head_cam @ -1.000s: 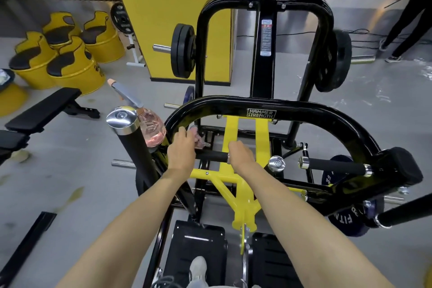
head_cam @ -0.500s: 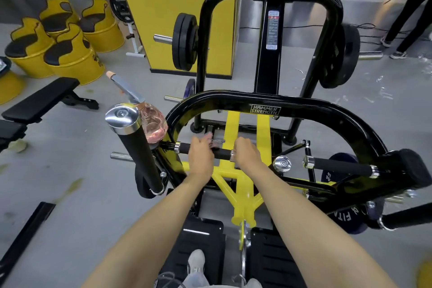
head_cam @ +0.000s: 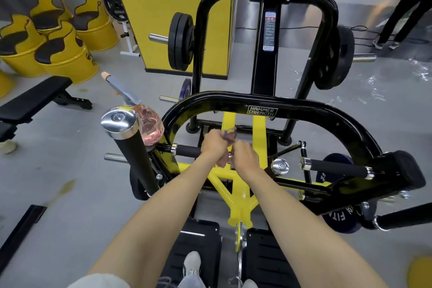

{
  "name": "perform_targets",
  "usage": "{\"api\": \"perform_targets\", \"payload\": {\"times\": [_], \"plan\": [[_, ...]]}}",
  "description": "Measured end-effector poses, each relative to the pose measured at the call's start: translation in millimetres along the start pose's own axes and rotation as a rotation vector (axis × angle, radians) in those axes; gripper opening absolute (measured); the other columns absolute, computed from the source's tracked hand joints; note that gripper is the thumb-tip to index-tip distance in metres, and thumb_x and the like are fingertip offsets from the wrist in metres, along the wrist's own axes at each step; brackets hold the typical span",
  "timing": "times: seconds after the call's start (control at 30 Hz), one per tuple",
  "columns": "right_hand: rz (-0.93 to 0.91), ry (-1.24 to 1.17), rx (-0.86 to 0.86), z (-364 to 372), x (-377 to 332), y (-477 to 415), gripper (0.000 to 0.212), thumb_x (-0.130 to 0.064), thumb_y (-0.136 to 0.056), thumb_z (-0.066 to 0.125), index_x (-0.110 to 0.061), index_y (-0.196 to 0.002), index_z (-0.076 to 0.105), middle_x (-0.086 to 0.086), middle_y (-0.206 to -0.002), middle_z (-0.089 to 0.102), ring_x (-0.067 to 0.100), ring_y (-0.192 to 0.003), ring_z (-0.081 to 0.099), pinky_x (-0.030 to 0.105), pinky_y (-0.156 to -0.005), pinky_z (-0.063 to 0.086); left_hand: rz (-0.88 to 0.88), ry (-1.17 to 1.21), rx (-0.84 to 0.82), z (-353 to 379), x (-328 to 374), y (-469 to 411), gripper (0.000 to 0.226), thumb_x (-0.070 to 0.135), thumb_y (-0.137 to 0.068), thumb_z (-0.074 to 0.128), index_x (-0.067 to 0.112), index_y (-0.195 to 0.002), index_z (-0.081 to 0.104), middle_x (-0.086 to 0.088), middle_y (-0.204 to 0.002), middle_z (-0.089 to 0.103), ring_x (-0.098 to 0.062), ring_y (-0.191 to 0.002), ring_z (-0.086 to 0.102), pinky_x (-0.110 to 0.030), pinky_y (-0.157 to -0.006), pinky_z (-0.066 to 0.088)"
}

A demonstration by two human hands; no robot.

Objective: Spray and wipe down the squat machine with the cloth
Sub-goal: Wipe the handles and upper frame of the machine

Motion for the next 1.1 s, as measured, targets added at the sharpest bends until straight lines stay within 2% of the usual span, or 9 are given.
{"api": "perform_targets", "payload": {"times": [0.1, 0.17, 0.3, 0.47, 0.57, 0.7, 0.9, 1.03, 1.1], "plan": [[-0.016, 0.010, -0.010, 2, -1, -1, 0.013, -0.005, -0.085, 0.047, -0.012, -0.082, 0.057, 0.007, -0.088, 0.067, 0.028, -0.085, 0.065, 0.037, -0.071, 0.052, 0.089, -0.349, -0.158, 16, 0, -7, 0.010, 0.017, -0.086, 0.057, 0.014, -0.079, 0.064, -0.009, -0.082, 0.066, -0.031, -0.083, 0.064, -0.036, -0.069, 0.052], [-0.009, 0.051, -0.015, 0, 0, -2, 0.010, -0.005, -0.086, 0.052, -0.012, -0.079, 0.053, 0.008, -0.091, 0.066, 0.030, -0.088, 0.063, 0.032, -0.066, 0.046, 0.178, -0.551, -0.220, 21, 11, -6, 0.008, 0.008, -0.081, 0.058, 0.014, -0.078, 0.061, -0.007, -0.079, 0.063, -0.031, -0.083, 0.064, -0.034, -0.063, 0.048], [0.002, 0.111, 0.002, -5, 0, -3, 0.014, -0.004, -0.085, 0.056, -0.014, -0.078, 0.049, 0.010, -0.092, 0.066, 0.033, -0.088, 0.061, 0.031, -0.061, 0.037, 0.261, -0.811, -0.272, 17, 20, -10, 0.013, 0.009, -0.080, 0.064, 0.011, -0.093, 0.063, -0.010, -0.098, 0.065, -0.032, -0.091, 0.064, -0.036, -0.066, 0.052], [0.009, 0.141, 0.019, -6, -3, 0, 0.020, 0.006, -0.082, 0.047, -0.013, -0.079, 0.053, 0.009, -0.088, 0.064, 0.031, -0.081, 0.059, 0.031, -0.063, 0.040, 0.103, -0.876, -0.286, -18, -4, -14, 0.023, 0.012, -0.076, 0.072, 0.009, -0.095, 0.059, -0.012, -0.097, 0.067, -0.029, -0.085, 0.066, -0.037, -0.068, 0.053], [-0.008, 0.132, 0.015, -5, -4, 1, 0.019, 0.005, -0.082, 0.048, -0.012, -0.081, 0.054, 0.009, -0.086, 0.063, 0.028, -0.080, 0.059, 0.031, -0.062, 0.041, 0.026, -0.945, -0.233, -43, -11, -14, 0.039, 0.012, -0.075, 0.076, 0.008, -0.109, 0.057, -0.010, -0.104, 0.066, -0.029, -0.095, 0.065, -0.035, -0.071, 0.052], [-0.010, 0.112, 0.035, -3, -3, 4, 0.023, 0.007, -0.081, 0.043, -0.013, -0.079, 0.053, 0.007, -0.084, 0.063, 0.025, -0.078, 0.059, 0.031, -0.060, 0.039, 0.072, -1.161, -0.174, -52, -7, -14, 0.037, 0.004, -0.088, 0.057, 0.008, -0.124, 0.053, -0.008, -0.118, 0.062, -0.027, -0.108, 0.061, -0.031, -0.075, 0.045], [0.028, 0.111, 0.003, -8, -4, -4, 0.021, 0.008, -0.084, 0.047, -0.012, -0.078, 0.048, 0.005, -0.077, 0.050, 0.026, -0.074, 0.051, 0.029, -0.061, 0.037, 0.032, -1.420, -0.159, -65, -6, -3, 0.020, 0.009, -0.086, 0.053, 0.008, -0.100, 0.068, -0.004, -0.084, 0.071, -0.027, -0.070, 0.071, -0.027, -0.055, 0.050], [0.057, 0.113, 0.001, -9, -4, -6, 0.022, 0.008, -0.085, 0.048, -0.012, -0.075, 0.049, 0.005, -0.078, 0.052, 0.024, -0.073, 0.050, 0.029, -0.062, 0.037, 0.090, -1.244, -0.106, -53, -10, -12, 0.026, 0.013, -0.091, 0.054, 0.008, -0.115, 0.061, -0.007, -0.110, 0.066, -0.026, -0.099, 0.065, -0.033, -0.081, 0.054], [0.065, 0.099, 0.008, -8, -3, -6, 0.029, 0.008, -0.085, 0.045, -0.014, -0.066, 0.042, 0.005, -0.076, 0.051, 0.024, -0.072, 0.050, 0.029, -0.061, 0.036, 0.121, -1.135, -0.095, -38, -2, -10, 0.027, 0.013, -0.093, 0.053, 0.008, -0.119, 0.058, -0.008, -0.116, 0.062, -0.025, -0.106, 0.062, -0.030, -0.084, 0.050]]}}
Point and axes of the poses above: each hand's wrist, its own y-axis away from the middle knuckle, its own z-axis out of the palm, x = y × z, the point moved 9 cm from there along -y, towards the middle knuckle
